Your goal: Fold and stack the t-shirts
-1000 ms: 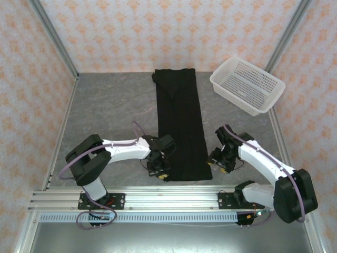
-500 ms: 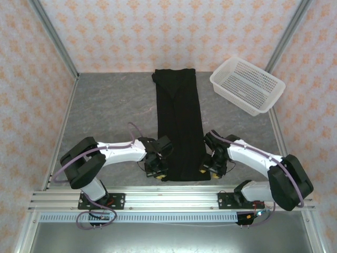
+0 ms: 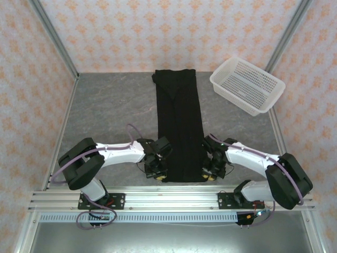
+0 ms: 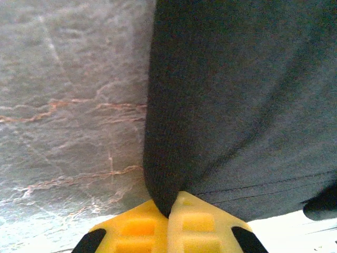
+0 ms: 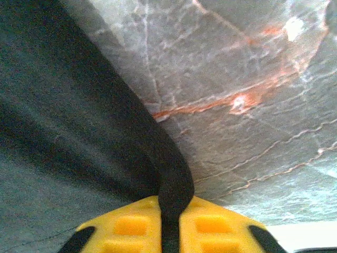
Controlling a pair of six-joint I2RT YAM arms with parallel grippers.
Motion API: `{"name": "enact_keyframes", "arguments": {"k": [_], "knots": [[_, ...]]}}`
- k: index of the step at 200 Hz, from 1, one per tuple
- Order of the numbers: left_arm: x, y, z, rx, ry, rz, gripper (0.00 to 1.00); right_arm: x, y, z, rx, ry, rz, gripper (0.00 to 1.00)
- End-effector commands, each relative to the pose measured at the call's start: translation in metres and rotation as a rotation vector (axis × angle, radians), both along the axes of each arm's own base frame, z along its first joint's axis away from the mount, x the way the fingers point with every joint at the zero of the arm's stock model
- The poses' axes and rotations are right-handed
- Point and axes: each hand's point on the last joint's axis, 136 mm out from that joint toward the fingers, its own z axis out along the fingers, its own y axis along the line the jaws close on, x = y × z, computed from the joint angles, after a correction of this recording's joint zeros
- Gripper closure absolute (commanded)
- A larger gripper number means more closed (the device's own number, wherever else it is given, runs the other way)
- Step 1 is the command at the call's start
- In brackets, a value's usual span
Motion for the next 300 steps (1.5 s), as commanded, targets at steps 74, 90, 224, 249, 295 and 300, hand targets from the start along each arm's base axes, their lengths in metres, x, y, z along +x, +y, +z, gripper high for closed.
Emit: {"name": "enact_keyframes", "arguments": {"k": [74,90,224,249,295,300], "knots": [[0.008,0.022,0.065,0.033,-0.197,0.032,1.00,0.002,0.009,0.062,0.033,-0.111,0.008,1.00],[0.029,0.026,0.080,0.018,-0.243,0.113,1.00,0.017,0.007,0.077,-0.002,-0.152,0.002,1.00],[0.236,0.046,0.136,-0.031,-0.384,0.339,1.00,0.254,0.027,0.133,-0.066,-0.399,-0.058,1.00],[0.267,0.054,0.127,-0.003,-0.382,0.352,1.00,0.288,0.026,0.121,-0.079,-0.393,-0.073,1.00],[0.313,0.056,0.084,0.036,-0.329,0.351,0.97,0.333,0.033,0.084,-0.060,-0.356,-0.078,0.95],[0.317,0.058,0.079,0.044,-0.324,0.351,0.88,0.338,0.033,0.082,-0.064,-0.360,-0.074,0.84]]}}
